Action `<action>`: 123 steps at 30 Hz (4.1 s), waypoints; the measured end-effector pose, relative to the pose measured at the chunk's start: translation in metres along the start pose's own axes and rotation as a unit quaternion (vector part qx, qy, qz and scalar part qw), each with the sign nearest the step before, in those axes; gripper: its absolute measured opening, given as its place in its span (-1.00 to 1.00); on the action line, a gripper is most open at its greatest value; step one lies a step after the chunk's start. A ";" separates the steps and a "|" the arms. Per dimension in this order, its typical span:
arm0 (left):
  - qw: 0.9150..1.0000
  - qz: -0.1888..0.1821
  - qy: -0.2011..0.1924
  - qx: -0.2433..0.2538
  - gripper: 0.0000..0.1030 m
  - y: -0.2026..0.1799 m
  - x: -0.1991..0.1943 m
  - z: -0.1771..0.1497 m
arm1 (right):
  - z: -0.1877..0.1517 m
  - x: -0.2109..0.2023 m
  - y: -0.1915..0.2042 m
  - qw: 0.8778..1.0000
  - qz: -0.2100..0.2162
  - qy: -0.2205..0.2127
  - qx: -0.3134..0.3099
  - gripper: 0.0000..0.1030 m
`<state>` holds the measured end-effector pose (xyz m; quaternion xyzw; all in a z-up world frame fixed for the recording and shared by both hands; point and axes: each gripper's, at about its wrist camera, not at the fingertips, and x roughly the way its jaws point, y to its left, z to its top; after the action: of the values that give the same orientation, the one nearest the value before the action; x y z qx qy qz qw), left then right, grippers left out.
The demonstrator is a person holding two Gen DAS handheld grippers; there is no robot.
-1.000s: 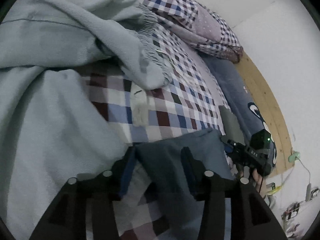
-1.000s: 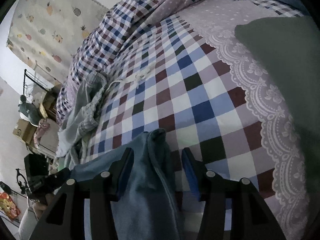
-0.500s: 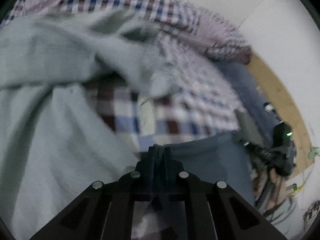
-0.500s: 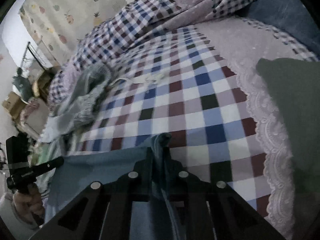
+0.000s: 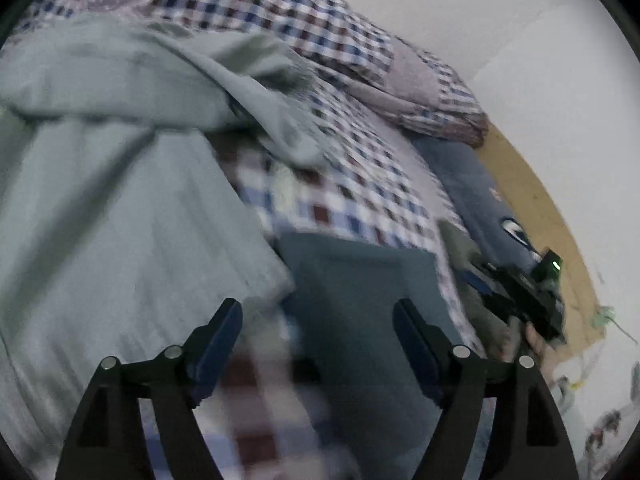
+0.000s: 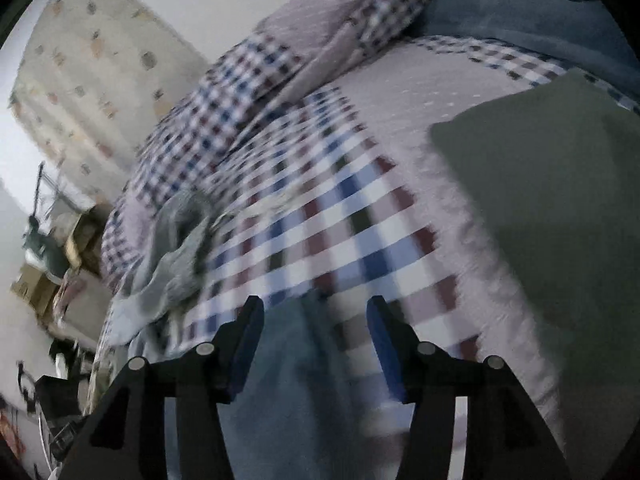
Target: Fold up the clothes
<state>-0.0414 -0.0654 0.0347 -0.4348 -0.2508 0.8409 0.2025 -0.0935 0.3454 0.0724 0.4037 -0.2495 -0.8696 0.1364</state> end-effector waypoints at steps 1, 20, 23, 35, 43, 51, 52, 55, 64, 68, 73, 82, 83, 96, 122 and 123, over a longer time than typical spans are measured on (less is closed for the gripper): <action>1.000 -0.009 0.009 0.000 0.58 -0.005 0.000 -0.011 | -0.007 -0.001 0.009 1.000 0.007 0.006 -0.011 0.13; 0.996 -0.064 0.030 -0.063 0.60 -0.031 -0.003 -0.095 | -0.178 -0.077 0.109 0.984 -0.008 0.008 -0.179 0.15; 0.995 -0.070 0.043 -0.057 0.60 -0.039 -0.005 -0.110 | -0.195 -0.093 0.112 0.984 -0.027 -0.022 -0.177 0.25; 0.999 -0.018 0.039 -0.010 -0.09 -0.054 -0.028 -0.176 | -0.236 -0.137 0.120 0.984 -0.034 -0.063 -0.165 0.42; 0.999 0.016 0.035 0.008 -0.43 -0.054 -0.045 -0.216 | -0.253 -0.133 0.133 0.979 -0.029 -0.047 -0.197 0.42; 0.999 0.021 0.037 0.002 -0.46 -0.054 -0.064 -0.243 | -0.289 -0.102 0.135 0.967 -0.074 0.020 -0.242 0.42; 0.999 0.021 0.040 -0.001 -0.46 -0.053 -0.067 -0.245 | -0.296 -0.098 0.134 0.964 -0.088 0.031 -0.248 0.42; 0.998 0.019 0.061 -0.024 -0.45 -0.043 -0.073 -0.255 | -0.315 -0.097 0.134 0.950 -0.125 0.039 -0.282 0.42; 0.994 -0.012 0.062 -0.089 -0.04 -0.016 -0.100 -0.267 | -0.347 -0.129 0.119 0.950 -0.105 0.136 -0.260 0.42; 0.995 -0.023 0.031 -0.090 0.32 -0.016 -0.115 -0.256 | -0.325 -0.157 0.104 0.969 -0.071 0.122 -0.202 0.42; 0.998 0.028 -0.002 -0.057 0.54 -0.029 -0.118 -0.226 | -0.278 -0.184 0.080 0.990 -0.011 0.080 -0.120 0.47; 0.996 0.092 -0.012 0.010 0.62 -0.042 -0.096 -0.174 | -0.218 -0.173 0.021 0.996 0.082 0.010 0.031 0.69; 0.996 0.092 -0.013 0.017 0.62 -0.043 -0.091 -0.168 | -0.213 -0.169 0.018 0.996 0.079 0.007 0.039 0.69; 0.999 -0.006 0.034 -0.018 0.67 -0.025 -0.024 -0.086 | -0.189 -0.120 0.030 0.998 0.061 0.017 0.000 0.69; 0.990 -0.106 0.075 -0.059 0.70 0.009 0.079 0.042 | -0.040 -0.053 -0.021 0.991 0.099 0.089 -0.024 0.71; 0.990 -0.106 0.074 -0.057 0.70 0.008 0.080 0.042 | -0.027 -0.042 -0.027 0.991 0.094 0.097 -0.023 0.71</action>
<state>-0.1212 -0.0372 0.0003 -0.4779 -0.3275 0.7642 0.2834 -0.0469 0.3778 0.0702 0.4576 -0.2516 -0.8151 0.2507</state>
